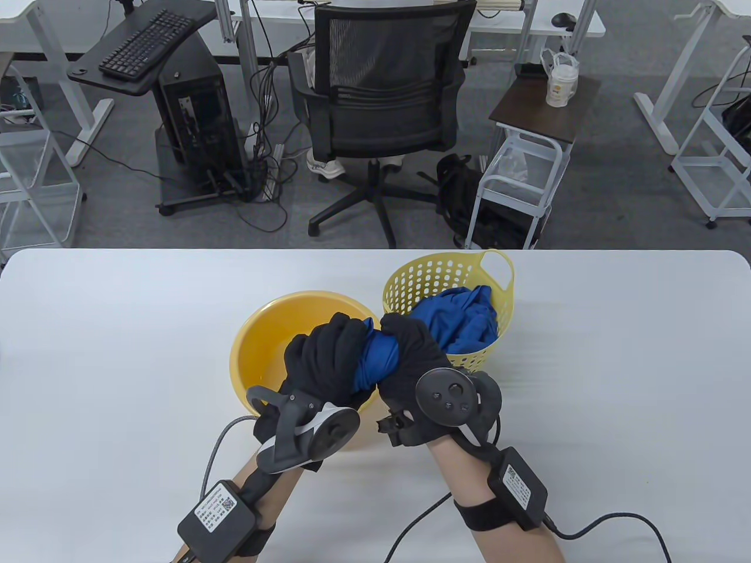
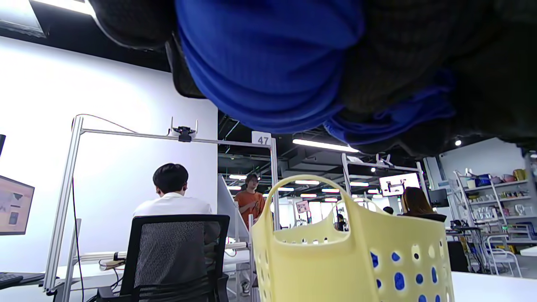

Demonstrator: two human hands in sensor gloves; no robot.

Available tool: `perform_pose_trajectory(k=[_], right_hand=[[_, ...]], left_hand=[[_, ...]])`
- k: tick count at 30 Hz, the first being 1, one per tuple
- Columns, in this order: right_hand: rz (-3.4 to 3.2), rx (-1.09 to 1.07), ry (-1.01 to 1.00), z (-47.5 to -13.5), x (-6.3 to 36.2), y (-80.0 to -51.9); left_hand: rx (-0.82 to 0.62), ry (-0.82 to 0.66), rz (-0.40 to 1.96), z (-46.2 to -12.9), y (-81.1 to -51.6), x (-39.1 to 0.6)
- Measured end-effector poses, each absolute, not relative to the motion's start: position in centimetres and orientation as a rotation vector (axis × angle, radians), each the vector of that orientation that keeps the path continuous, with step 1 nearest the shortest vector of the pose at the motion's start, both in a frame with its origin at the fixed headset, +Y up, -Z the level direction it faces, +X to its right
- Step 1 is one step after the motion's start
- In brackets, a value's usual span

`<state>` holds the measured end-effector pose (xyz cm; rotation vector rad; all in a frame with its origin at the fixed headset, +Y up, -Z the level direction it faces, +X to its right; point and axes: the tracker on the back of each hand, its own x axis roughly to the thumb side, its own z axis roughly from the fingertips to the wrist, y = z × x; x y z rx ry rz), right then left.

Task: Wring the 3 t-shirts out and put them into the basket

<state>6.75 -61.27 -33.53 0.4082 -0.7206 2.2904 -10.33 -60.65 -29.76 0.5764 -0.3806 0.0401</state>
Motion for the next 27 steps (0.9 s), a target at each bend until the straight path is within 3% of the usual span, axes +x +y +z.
perform_pose_trajectory(k=[10, 15, 21, 27], right_hand=[[2.276, 0.418, -0.708, -33.3, 6.2, -61.5], [2.224, 0.385, -0.596, -34.0, 6.3, -62.3], [2.214, 0.406, -0.658, -33.4, 6.7, -60.8], [2.236, 0.348, -0.533, -34.8, 6.3, -63.0]], left_hand=[[0.611, -0.407, 0.018, -29.9, -60.8, -10.9], [0.606, -0.397, -0.012, -30.0, -61.0, -10.8], [0.655, -0.377, -0.005, -29.3, -59.9, -10.4], [0.553, -0.378, -0.012, -30.7, -61.4, -10.7]])
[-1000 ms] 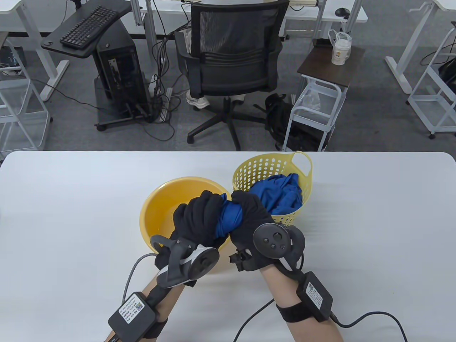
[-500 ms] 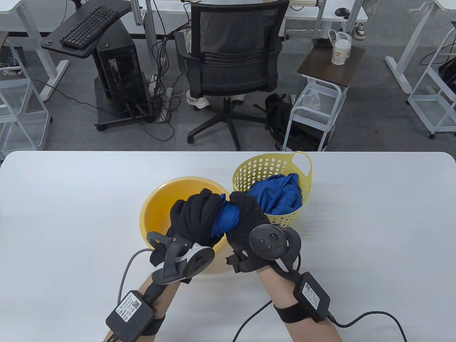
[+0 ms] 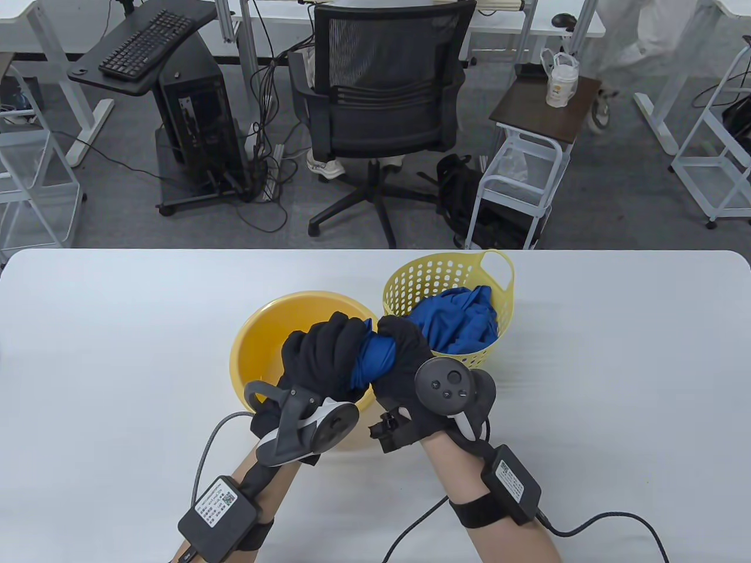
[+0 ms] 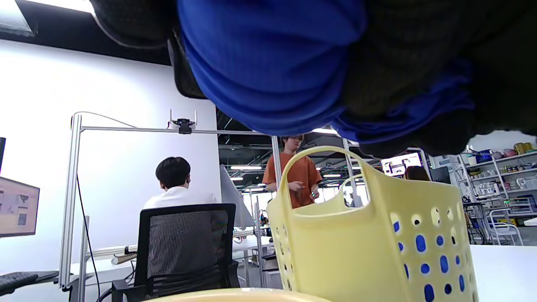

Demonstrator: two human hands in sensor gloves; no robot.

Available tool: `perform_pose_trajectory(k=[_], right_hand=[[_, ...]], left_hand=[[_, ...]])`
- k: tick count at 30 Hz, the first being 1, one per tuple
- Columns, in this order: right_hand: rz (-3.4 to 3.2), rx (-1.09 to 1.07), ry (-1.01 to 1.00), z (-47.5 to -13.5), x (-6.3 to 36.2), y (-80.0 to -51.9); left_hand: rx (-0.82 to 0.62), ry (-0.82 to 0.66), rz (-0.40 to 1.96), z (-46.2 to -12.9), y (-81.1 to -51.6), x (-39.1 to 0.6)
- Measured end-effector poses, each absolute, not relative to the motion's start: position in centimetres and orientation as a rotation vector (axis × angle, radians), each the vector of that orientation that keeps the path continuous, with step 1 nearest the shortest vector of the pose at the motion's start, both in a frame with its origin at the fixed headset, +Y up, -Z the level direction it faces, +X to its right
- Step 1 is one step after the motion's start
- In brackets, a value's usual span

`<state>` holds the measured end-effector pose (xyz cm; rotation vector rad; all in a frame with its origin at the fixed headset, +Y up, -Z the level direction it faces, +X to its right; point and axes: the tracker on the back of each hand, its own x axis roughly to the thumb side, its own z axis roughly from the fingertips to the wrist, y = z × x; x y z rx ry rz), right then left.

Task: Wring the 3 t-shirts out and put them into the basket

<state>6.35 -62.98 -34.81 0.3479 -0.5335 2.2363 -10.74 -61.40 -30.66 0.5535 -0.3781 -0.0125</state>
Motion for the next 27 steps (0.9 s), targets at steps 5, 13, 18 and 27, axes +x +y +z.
perform_pose_trajectory(k=[5, 13, 18, 27], right_hand=[[2.246, 0.344, -0.515, -35.0, 6.4, -63.0], [2.127, 0.493, -0.392, -35.3, 7.7, -62.1], [1.970, 0.463, -0.374, -36.3, 10.6, -61.6], [2.138, -0.089, -0.766, -37.4, 19.2, -61.5]], left_hand=[[0.537, -0.376, -0.008, -30.8, -61.3, -10.8], [0.225, -0.523, 0.516, -31.5, -59.8, -13.9], [0.282, -0.618, 0.774, -31.1, -59.3, -15.2], [0.305, -0.475, 0.562, -31.4, -59.9, -15.0]])
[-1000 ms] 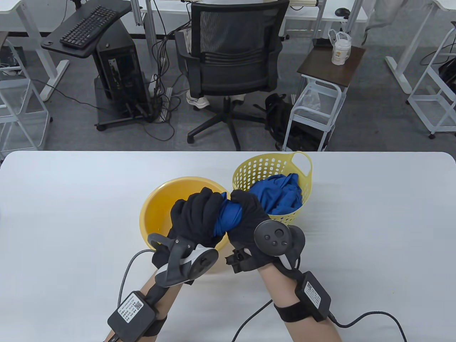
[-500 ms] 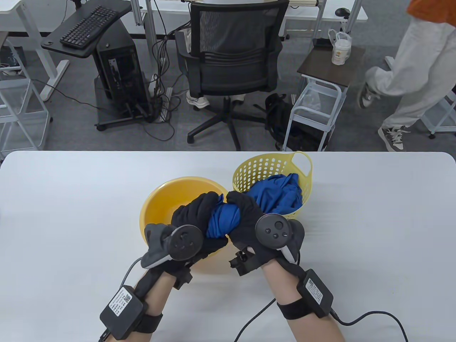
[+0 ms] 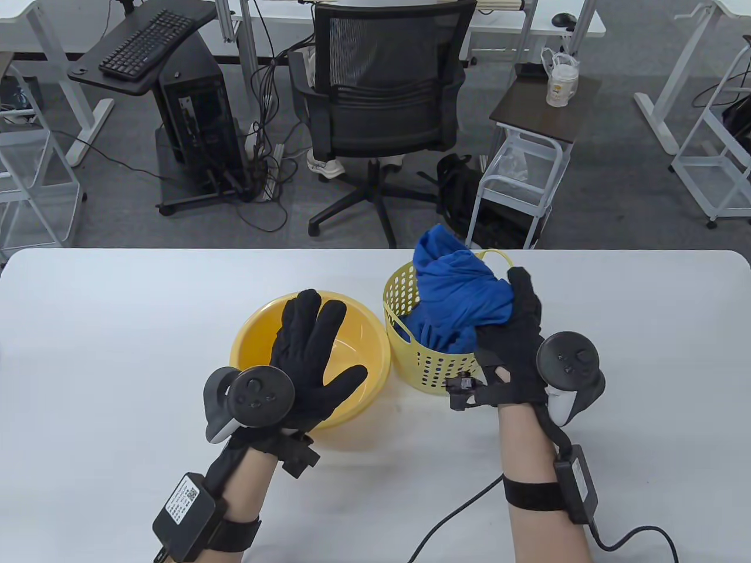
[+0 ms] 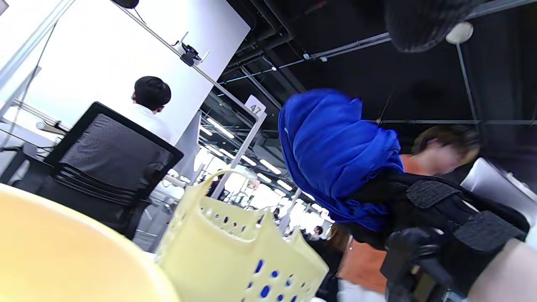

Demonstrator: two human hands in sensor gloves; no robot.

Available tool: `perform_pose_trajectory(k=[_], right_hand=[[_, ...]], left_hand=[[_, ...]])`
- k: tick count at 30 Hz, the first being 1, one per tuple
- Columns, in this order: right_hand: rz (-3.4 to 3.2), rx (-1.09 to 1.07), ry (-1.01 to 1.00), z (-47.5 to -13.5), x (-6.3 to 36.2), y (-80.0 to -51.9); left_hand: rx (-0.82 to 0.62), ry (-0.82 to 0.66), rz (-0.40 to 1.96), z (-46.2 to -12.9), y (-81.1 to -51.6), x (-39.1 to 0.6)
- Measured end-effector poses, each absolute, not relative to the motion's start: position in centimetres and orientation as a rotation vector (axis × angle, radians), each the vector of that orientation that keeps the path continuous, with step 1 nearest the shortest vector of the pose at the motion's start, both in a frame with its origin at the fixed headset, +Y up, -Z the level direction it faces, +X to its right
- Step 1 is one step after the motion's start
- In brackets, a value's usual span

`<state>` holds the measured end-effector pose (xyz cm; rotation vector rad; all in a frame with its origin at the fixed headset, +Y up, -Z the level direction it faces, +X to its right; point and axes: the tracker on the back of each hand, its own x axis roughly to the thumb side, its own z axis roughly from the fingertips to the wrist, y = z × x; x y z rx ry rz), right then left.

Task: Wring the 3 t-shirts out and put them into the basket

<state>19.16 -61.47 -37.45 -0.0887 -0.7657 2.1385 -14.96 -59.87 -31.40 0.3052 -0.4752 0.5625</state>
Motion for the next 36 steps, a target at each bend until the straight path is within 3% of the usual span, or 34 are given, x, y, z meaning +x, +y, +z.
perform_pose_trajectory(k=[2, 3, 5, 7, 10, 13, 15, 17, 18, 21, 26, 36], right_hand=[[2.392, 0.011, -0.749, -38.4, 18.1, -62.4], [2.512, 0.124, -0.637, -39.0, 17.1, -63.1], [2.603, 0.271, -0.364, -39.9, 15.5, -64.2], [2.604, 0.307, 0.084, -40.7, 14.1, -65.5], [2.628, 0.312, -0.135, -40.4, 14.2, -64.9], [2.481, 0.319, -0.155, -40.1, 15.5, -64.2], [2.370, 0.300, -0.308, -39.6, 16.0, -63.8], [2.368, 0.255, -0.656, -38.9, 16.5, -63.1], [2.393, 0.267, -0.689, -38.8, 16.4, -62.9], [2.473, 0.293, -0.573, -38.7, 15.8, -62.8], [2.545, 0.309, -0.764, -38.2, 13.9, -62.8], [2.556, 0.344, -0.785, -38.4, 12.6, -63.4]], left_hand=[[0.299, -0.458, 0.547, -31.6, -60.2, -14.7], [0.294, -0.457, 0.538, -31.7, -60.3, -14.6], [0.275, -0.449, 0.520, -32.1, -60.7, -14.5], [0.240, -0.426, 0.491, -32.5, -61.1, -14.6], [0.105, -0.331, 0.404, -33.5, -62.0, -15.3], [0.110, -0.233, 0.343, -34.2, -62.3, -16.7], [0.137, -0.165, 0.286, -34.4, -62.1, -17.5], [0.149, -0.089, 0.186, -34.3, -61.6, -18.1], [0.145, -0.072, 0.170, -34.3, -61.5, -18.3], [0.168, -0.060, 0.190, -34.2, -61.3, -18.6], [0.272, -0.056, 0.151, -33.9, -61.3, -18.5], [0.209, -0.032, 0.121, -34.7, -61.9, -18.9]])
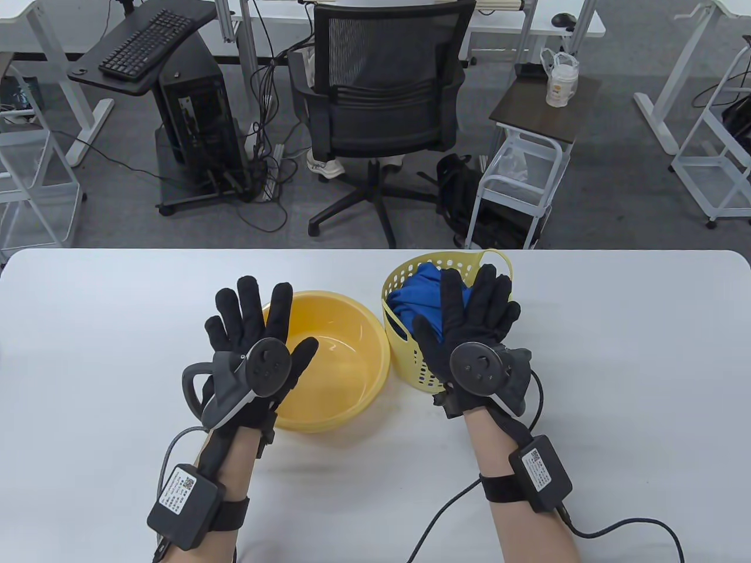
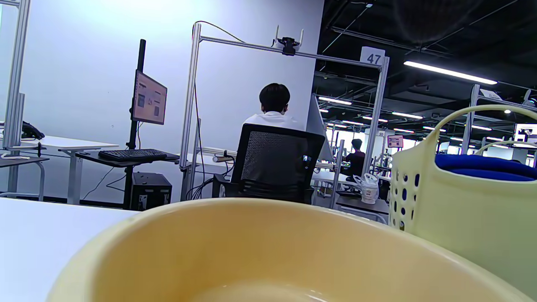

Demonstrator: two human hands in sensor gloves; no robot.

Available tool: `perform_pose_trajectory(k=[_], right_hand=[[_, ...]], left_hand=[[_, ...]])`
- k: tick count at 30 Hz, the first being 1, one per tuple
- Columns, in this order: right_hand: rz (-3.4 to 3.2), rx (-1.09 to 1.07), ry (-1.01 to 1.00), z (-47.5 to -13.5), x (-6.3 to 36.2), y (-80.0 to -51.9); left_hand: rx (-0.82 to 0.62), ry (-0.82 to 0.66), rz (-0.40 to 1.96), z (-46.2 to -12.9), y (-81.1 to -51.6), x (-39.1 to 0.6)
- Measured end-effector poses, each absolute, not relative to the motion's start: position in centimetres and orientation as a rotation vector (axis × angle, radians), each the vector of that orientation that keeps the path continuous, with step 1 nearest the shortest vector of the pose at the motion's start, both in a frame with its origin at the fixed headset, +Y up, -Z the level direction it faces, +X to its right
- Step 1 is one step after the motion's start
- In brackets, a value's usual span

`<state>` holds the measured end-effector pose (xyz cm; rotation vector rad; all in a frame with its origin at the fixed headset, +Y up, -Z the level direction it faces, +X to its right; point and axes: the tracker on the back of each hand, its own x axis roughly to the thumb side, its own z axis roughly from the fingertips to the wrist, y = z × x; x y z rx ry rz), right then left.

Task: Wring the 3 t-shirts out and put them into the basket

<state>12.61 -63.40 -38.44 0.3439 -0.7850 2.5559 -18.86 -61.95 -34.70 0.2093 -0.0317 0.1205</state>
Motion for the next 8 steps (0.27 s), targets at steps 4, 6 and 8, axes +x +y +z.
perform_pose_trajectory(k=[4, 6, 8], right_hand=[[2.559, 0.319, -0.766, -38.4, 12.8, -63.5], [2.558, 0.312, -0.765, -38.4, 12.9, -63.4], [2.562, 0.306, -0.755, -38.4, 12.9, -63.5]], left_hand=[[0.170, -0.051, 0.127, -34.9, -62.5, -18.2], [0.173, -0.053, 0.110, -34.9, -62.5, -17.8], [0.186, -0.041, 0.086, -34.7, -62.4, -17.5]])
